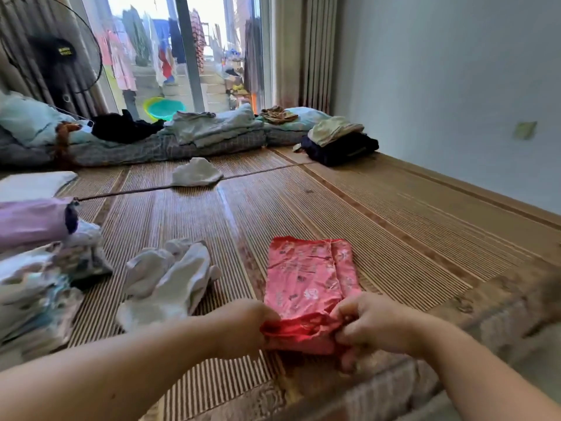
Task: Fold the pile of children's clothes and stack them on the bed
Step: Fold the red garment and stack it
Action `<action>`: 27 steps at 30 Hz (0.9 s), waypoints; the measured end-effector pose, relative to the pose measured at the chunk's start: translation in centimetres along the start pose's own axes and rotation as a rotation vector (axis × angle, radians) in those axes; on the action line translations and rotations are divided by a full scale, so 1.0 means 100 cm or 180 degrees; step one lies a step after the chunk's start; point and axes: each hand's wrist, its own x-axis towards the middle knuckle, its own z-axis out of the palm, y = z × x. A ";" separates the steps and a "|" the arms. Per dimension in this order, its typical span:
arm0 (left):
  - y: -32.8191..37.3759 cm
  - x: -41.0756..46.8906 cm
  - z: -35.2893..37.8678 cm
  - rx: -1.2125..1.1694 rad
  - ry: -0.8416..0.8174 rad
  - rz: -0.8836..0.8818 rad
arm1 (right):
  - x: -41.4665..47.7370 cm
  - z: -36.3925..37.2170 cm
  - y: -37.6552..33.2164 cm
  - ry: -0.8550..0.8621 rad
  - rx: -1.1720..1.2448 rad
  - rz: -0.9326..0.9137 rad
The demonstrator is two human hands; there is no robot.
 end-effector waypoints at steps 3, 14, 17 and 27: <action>-0.005 -0.013 0.007 -0.0464 -0.0436 0.0075 | -0.002 -0.003 0.001 -0.0316 -0.0090 0.0155; -0.014 0.027 0.013 -0.0934 0.1006 0.0003 | 0.035 -0.019 0.022 0.1874 -0.1313 -0.0259; -0.025 0.025 0.027 0.0129 0.0273 0.0396 | 0.029 -0.002 0.038 0.0706 -0.1645 -0.0505; -0.034 0.019 0.027 -0.0110 0.0479 0.0365 | 0.021 -0.004 0.068 0.0846 -0.1009 -0.0538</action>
